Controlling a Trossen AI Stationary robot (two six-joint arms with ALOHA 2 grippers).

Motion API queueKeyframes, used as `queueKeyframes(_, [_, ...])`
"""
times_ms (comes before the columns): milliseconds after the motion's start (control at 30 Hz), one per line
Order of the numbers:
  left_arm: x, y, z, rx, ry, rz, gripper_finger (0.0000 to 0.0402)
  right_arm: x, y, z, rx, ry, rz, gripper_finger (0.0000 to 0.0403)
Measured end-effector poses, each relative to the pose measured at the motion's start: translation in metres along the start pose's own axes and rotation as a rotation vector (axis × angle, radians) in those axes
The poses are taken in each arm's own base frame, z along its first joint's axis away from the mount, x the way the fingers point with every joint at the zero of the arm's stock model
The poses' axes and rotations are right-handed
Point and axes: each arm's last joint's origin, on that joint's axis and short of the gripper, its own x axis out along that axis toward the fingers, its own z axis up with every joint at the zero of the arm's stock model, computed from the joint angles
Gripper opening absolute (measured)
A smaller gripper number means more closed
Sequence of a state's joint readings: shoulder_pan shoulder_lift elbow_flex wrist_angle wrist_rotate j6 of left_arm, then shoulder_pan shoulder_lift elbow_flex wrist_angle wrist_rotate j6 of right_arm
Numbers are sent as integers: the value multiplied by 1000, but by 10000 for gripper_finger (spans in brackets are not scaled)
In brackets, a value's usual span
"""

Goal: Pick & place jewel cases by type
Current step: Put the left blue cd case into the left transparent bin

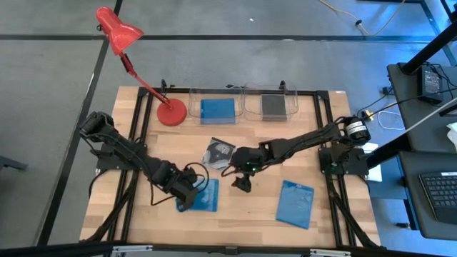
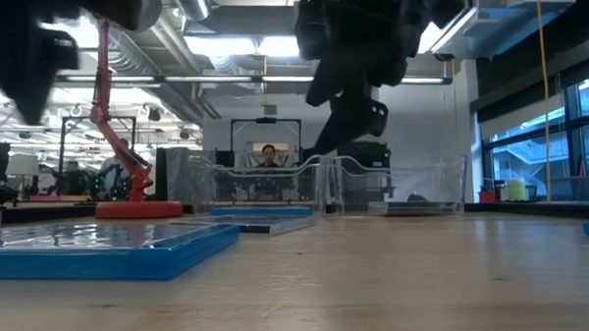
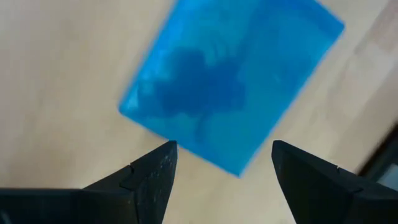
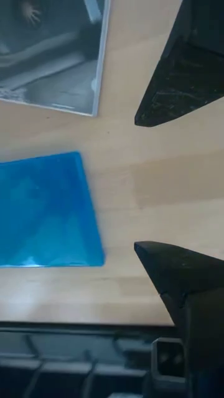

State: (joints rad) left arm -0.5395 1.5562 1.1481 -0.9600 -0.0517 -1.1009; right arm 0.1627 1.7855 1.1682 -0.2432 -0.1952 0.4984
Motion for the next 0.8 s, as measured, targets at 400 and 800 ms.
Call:
queueKeyframes(400, [29, 6, -51, -207, 129, 39, 260, 4, 7, -1, 235, -64, 60, 321])
queueKeyframes(800, [60, -2, -89, -488, -81, -186, 260, 9, 46, -16, 324, -125, 102, 321])
